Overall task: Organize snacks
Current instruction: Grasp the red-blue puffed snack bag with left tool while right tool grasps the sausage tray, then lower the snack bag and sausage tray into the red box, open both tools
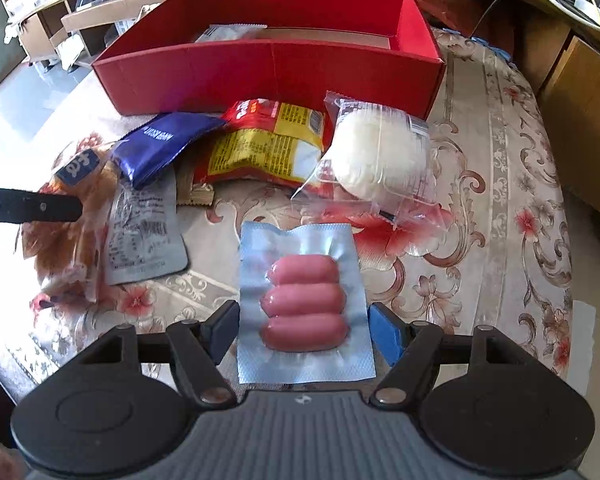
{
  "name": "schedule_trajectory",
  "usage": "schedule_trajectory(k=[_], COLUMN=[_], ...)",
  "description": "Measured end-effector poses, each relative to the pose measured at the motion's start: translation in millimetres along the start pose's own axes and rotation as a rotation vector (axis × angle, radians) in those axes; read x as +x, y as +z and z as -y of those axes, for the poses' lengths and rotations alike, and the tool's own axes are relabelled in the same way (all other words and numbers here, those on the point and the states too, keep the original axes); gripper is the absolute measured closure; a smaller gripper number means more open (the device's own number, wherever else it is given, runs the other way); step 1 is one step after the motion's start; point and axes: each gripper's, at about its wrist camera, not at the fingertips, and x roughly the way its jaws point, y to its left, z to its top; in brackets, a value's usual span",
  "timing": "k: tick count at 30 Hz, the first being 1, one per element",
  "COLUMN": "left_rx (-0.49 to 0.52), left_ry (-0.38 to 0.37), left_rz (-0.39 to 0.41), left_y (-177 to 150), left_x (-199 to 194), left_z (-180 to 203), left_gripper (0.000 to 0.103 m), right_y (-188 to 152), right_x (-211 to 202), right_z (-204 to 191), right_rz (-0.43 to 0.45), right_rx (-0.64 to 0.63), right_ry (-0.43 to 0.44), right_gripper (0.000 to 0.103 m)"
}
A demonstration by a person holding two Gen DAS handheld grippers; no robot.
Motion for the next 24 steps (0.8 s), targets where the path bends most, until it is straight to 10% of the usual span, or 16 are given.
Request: schedule_trajectory(k=[5,24], left_rx=[0.017,0.084], left_ry=[-0.021,-0.051], left_rz=[0.0,0.086], left_y=[-3,-2], left_x=[-6,-33], left_z=[3,24], left_gripper=[0.041,0.046], right_y=[-2,5], right_x=[-1,-39], right_z=[-2,-7], right_rz=[0.007,0.136], right_rx=[-0.008,0.025], right_ry=[-0.003,0.052], right_gripper=[0.037,0.038])
